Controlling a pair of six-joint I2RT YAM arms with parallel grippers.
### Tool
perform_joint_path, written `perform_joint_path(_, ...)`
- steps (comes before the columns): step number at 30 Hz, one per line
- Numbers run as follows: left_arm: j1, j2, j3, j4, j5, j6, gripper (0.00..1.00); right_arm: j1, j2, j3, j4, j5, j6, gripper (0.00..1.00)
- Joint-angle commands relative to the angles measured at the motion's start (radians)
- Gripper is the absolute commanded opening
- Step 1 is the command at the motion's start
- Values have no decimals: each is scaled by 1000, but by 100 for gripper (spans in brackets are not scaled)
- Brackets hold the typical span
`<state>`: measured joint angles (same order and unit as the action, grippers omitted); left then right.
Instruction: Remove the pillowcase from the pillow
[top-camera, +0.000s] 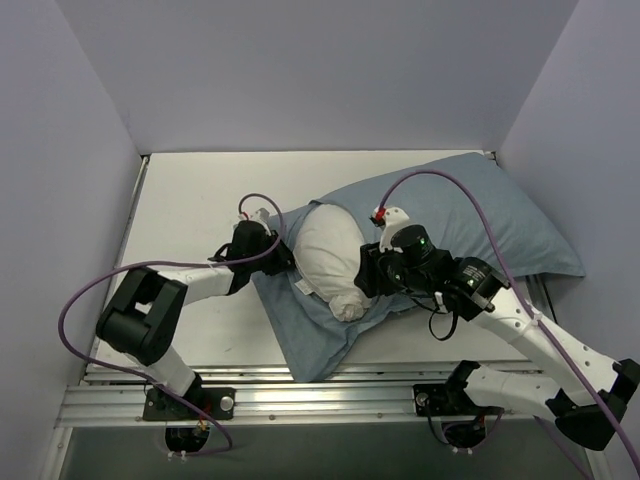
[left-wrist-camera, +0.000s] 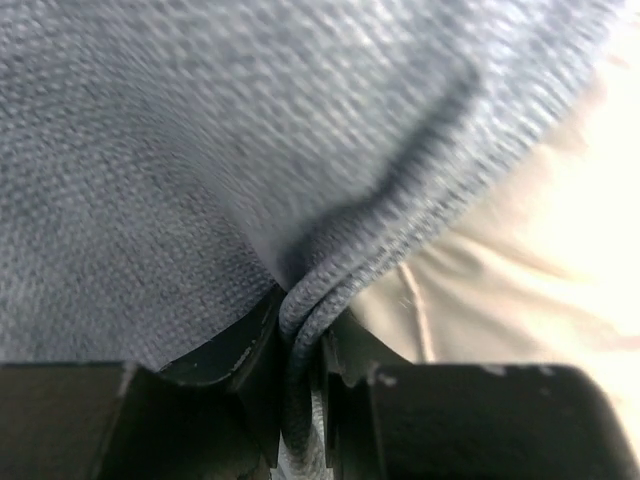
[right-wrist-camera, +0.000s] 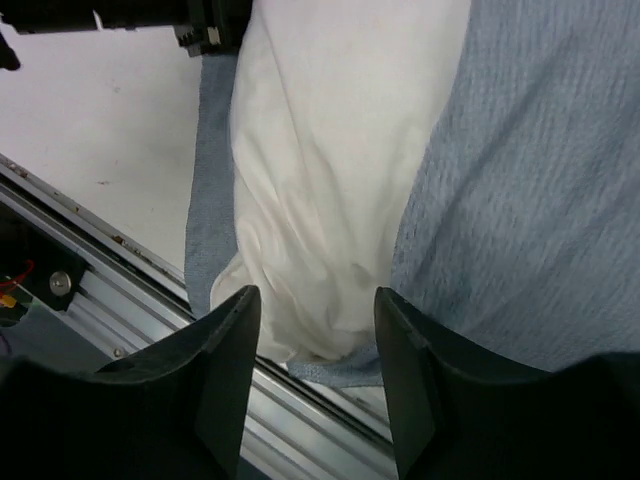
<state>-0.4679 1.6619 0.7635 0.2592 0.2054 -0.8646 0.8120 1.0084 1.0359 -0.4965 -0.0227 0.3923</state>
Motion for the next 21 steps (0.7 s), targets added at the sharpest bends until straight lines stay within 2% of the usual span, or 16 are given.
perform_joint_path(1,-17,-94,-16,84,-11,7,25,7,38,171,-19,-11,-87,47)
perform_joint_path(2,-21,-109,-21,83,-6,6,25,18,71,208,-20,-11,-99,53)
perform_joint_path(3,-28,-137,-24,81,-6,9,25,24,91,248,-31,-5,-112,64)
perform_joint_path(6,-49,-172,-32,68,0,1,25,56,191,398,-48,17,-176,78)
perform_joint_path(9,-77,-195,-27,57,-15,13,25,104,301,492,-39,20,-243,88)
perform_joint_path(12,-92,-203,-23,37,-20,24,25,147,415,536,-34,115,-315,96)
perform_joint_path(17,-98,-200,-36,41,-27,27,25,148,554,472,22,239,-375,100)
perform_joint_path(21,-100,-179,-61,54,-37,30,25,141,622,343,81,311,-377,100)
